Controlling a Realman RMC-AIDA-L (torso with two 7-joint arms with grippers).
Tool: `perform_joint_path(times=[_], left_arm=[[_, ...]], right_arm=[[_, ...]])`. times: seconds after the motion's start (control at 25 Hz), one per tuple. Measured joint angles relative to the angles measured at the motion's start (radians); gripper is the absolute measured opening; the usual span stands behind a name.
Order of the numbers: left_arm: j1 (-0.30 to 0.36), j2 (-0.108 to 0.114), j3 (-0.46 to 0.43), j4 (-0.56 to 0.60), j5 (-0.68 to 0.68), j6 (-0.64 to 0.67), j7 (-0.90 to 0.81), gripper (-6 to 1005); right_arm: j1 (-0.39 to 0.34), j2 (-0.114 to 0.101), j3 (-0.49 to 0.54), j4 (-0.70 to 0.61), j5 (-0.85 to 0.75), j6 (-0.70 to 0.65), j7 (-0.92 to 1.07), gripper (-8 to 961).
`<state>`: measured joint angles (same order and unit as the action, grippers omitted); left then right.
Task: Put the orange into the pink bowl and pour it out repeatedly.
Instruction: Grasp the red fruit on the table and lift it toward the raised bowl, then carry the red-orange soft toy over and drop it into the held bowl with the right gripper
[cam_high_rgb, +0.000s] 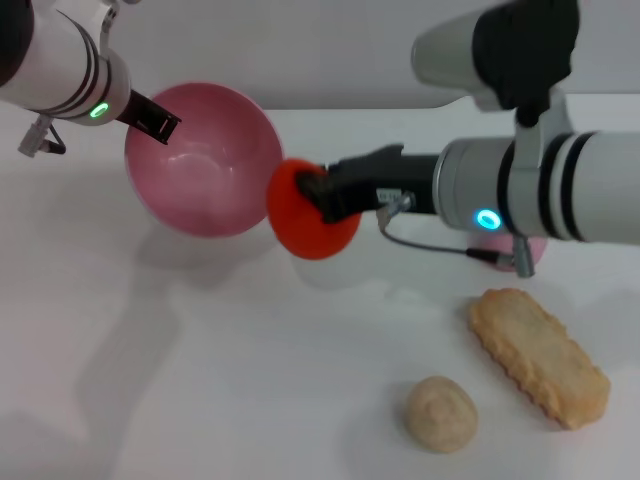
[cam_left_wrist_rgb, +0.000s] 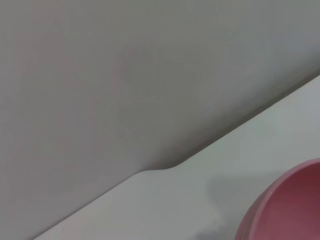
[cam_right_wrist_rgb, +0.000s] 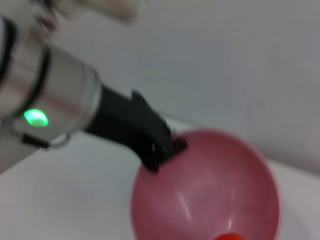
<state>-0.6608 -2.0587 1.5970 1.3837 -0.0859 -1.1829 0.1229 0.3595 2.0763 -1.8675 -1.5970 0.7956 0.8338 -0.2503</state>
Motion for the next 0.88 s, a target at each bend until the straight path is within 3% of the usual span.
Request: perform_joint_path(times=[0.28,0.72,0.88], left_arm=[[-0.008,-0.008,0.048,0.008,-0.014,-0.018,-0.003,46],[-0.031,-0.009,0.093,0.027,-0.088,-0.012,-0.003,46],[-0.033,-0.009,0.093,0.028,-0.089,-0.008,-0.002,46]], right_arm=[[0.012,-0.002,0.047,-0.083,-0.043,0.009,0.000,51],[0.037,-0.002,0.074,0.002,-0.027,-0.040,-0.001,50],[0.043,-0.001,0.065,0.038,-0.034,-0.061,-0.005,92]])
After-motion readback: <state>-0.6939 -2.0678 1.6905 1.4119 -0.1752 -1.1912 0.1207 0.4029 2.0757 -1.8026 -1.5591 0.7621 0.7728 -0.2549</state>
